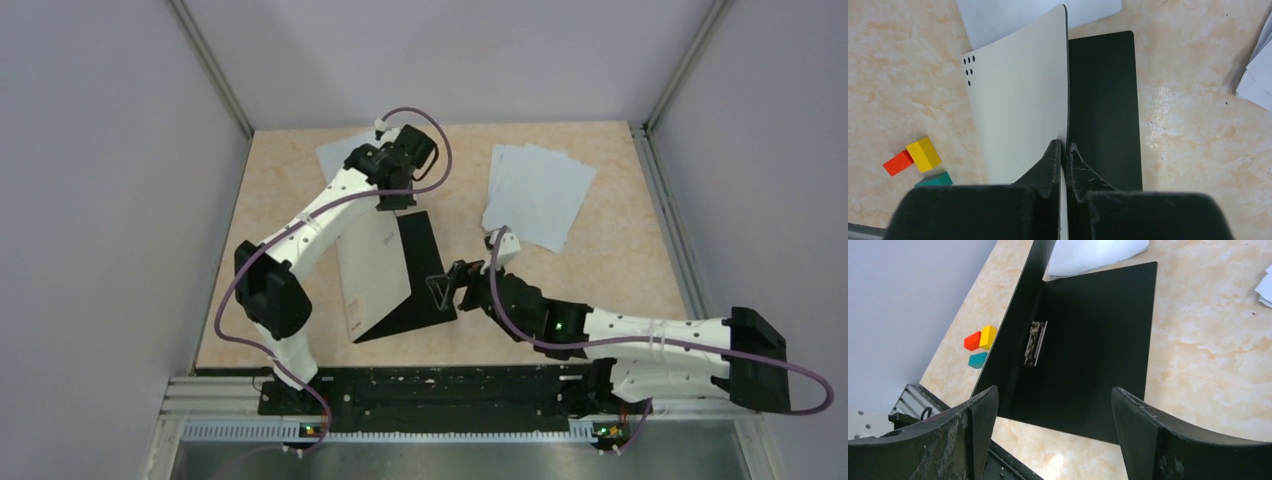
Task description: Put the files into the folder
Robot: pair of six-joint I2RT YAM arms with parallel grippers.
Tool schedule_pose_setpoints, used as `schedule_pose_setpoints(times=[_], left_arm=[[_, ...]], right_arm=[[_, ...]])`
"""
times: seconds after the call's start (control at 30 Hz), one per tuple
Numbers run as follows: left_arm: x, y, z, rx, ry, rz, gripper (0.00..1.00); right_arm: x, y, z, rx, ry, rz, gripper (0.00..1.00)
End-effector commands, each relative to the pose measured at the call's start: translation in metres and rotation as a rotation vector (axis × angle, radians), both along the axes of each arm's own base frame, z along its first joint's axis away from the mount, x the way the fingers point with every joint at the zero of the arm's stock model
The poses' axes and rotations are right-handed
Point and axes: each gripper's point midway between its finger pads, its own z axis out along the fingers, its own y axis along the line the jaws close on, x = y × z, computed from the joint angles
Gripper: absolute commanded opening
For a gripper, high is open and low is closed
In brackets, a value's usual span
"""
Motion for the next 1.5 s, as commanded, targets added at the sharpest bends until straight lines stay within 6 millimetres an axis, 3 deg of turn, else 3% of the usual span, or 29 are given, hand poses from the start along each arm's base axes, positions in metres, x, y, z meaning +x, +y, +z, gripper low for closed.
schedule_pose_setpoints(times=[0.0,0.1,0.2,0.57,0.73,0.87,1.0,1.13,1.3,1.33,1.47], left_arm=[[-0.010,-0.012,0.013,-0.103,-0.007,-0.029,0.00],[-0.011,-0.011,0.014,-0.107,-0.005,-0.029,0.00],[-0.014,-0.011,0.012,-0.111,0.002,-0.031,0.00],[-0.017,-0.015,0.016,-0.134,0.001,-0.046,0.00],[-0.018,-0.015,0.016,-0.133,0.001,-0.048,0.00],[-0.018,-0.017,0.016,-0.141,0.003,-0.052,0.00],[-0.018,-0.018,0.017,-0.149,0.001,-0.051,0.00],[-0.020,-0.020,0.017,-0.158,0.003,-0.053,0.00],[-0.023,-0.022,0.018,-0.169,0.007,-0.058,0.00],[-0.024,-0.023,0.019,-0.174,0.008,-0.062,0.03],[-0.028,-0.023,0.028,-0.191,-0.001,-0.071,0.45]], right_arm=[[-0.001,0.032,0.012,0.077,0.059,0.165,0.83],[-0.001,0.056,0.015,0.078,0.076,0.224,0.81],[0.001,0.067,0.016,0.103,0.097,0.219,0.80],[0.017,0.042,0.017,0.121,0.152,0.041,0.74],[0.015,0.033,0.033,0.182,0.132,0.038,0.75],[0.012,0.047,0.033,0.145,0.139,0.085,0.77],[0.011,0.069,0.017,0.089,0.183,0.126,0.75],[0.013,0.081,0.008,0.072,0.201,0.130,0.63],[0.013,0.088,0.006,0.025,0.203,0.106,0.28],[0.012,0.088,0.005,0.011,0.201,0.099,0.19],[0.004,0.091,0.010,-0.025,0.187,0.083,0.03]])
